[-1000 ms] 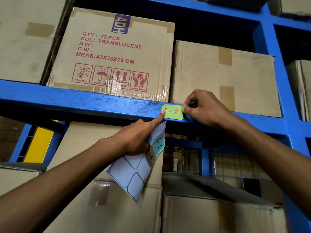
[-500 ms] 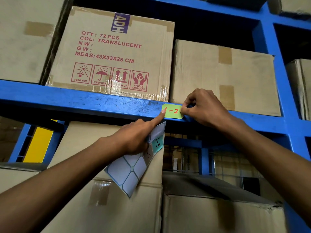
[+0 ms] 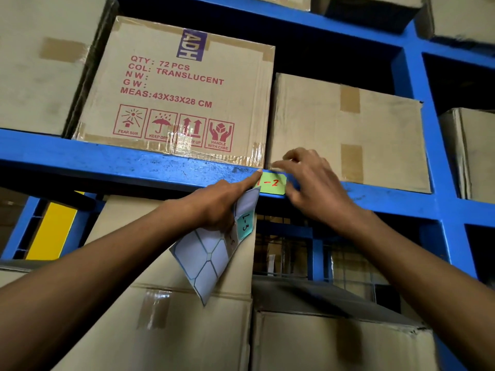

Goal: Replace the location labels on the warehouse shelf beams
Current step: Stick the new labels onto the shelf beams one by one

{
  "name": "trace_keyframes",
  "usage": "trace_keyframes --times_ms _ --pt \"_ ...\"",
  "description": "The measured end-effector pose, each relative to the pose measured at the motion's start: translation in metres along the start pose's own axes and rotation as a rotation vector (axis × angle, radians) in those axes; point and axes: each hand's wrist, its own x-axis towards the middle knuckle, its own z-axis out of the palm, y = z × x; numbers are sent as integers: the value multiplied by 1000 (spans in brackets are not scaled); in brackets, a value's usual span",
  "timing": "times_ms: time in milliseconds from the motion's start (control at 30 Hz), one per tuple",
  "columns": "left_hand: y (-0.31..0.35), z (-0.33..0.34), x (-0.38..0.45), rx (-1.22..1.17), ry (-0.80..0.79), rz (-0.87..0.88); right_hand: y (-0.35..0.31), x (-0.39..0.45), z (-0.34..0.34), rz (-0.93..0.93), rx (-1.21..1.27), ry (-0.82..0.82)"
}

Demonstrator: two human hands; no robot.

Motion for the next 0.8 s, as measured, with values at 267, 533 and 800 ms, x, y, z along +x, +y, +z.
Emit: trace_keyframes --times_ms 267,533,800 --pt "1 8 -5 1 13 38 9 -26 20 86 -167 -40" --pt "-3 22 -13 -34 50 67 -5 -39 31 101 -229 -13" --pt "-8 38 -17 -57 94 96 -6 -61 39 109 -252 -41"
